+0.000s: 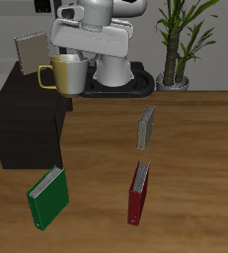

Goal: Place the left yellow book upright on top of the shelf and place the white-yellow mug on top of the shelf

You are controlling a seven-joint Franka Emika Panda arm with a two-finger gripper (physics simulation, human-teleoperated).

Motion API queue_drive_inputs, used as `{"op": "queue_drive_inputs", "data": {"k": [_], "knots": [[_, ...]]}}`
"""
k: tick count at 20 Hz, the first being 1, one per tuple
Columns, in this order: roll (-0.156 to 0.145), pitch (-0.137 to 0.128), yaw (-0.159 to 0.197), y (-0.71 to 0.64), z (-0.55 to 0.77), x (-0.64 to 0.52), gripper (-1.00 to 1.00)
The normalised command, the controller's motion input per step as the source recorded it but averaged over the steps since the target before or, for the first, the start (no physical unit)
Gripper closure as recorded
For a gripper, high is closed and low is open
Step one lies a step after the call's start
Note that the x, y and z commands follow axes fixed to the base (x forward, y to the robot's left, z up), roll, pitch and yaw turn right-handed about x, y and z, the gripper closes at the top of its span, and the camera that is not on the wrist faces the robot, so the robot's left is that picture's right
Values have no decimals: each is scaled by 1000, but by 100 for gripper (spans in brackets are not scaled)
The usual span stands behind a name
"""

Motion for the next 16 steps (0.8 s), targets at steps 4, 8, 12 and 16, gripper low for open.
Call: {"op": "queue_drive_inputs", "data": {"k": [4,8,12,16], "knots": [[14,-7,-35,-501,320,-138,100],[26,19,-52,-566,344,-43,100],[-8,12,-69,-547,322,-17,100],[-7,29,-70,-493,190,129,100]]}}
